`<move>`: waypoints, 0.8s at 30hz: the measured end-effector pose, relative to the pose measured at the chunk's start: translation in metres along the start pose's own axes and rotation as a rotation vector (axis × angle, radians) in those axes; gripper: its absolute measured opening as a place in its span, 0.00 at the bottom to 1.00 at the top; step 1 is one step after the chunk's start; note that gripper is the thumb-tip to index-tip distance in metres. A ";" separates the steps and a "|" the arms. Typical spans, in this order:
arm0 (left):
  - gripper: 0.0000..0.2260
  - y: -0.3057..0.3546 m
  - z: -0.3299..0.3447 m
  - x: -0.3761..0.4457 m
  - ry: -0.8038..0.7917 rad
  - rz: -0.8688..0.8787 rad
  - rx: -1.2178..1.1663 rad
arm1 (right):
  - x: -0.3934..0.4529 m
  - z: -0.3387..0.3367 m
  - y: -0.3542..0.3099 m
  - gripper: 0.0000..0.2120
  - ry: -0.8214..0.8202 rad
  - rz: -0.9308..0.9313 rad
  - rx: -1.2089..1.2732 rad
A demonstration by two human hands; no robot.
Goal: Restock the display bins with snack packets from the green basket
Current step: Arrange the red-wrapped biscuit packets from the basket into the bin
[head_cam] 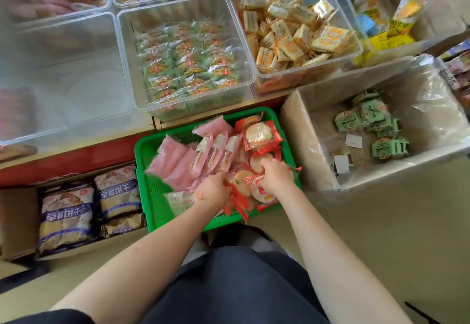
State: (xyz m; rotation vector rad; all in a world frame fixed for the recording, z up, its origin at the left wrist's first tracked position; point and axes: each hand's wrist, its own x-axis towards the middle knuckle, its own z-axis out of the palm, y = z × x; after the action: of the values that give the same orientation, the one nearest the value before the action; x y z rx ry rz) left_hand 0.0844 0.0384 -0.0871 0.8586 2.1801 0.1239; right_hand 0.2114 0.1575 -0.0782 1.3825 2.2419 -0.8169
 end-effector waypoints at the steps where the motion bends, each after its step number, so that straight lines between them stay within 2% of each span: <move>1: 0.06 -0.001 -0.004 0.002 0.019 0.008 -0.010 | 0.002 -0.002 0.001 0.08 0.005 -0.015 0.035; 4: 0.05 -0.004 -0.020 0.001 0.043 -0.013 -0.141 | 0.006 -0.007 0.003 0.07 -0.013 -0.007 0.225; 8: 0.02 -0.016 -0.041 -0.007 0.036 0.008 -0.474 | 0.009 -0.015 0.004 0.08 -0.050 0.027 0.589; 12: 0.06 -0.031 -0.065 -0.021 0.072 0.031 -0.805 | 0.006 -0.021 -0.003 0.10 -0.175 0.063 1.074; 17: 0.08 -0.044 -0.092 -0.033 0.036 0.070 -0.933 | -0.003 -0.025 -0.028 0.18 -0.397 0.106 1.516; 19: 0.10 -0.053 -0.098 -0.033 0.092 -0.011 -1.033 | -0.004 -0.023 -0.043 0.22 -0.394 0.164 1.621; 21: 0.09 -0.062 -0.103 -0.036 0.084 -0.096 -1.139 | -0.007 -0.019 -0.060 0.24 -0.390 0.165 1.631; 24: 0.10 -0.084 -0.111 -0.041 0.117 -0.243 -1.226 | -0.017 -0.016 -0.088 0.15 -0.473 0.106 1.611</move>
State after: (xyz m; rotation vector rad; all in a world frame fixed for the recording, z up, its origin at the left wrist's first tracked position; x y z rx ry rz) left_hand -0.0190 -0.0319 -0.0134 -0.1209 1.7802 1.2408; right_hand 0.1399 0.1257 -0.0319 1.4248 0.8438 -2.7714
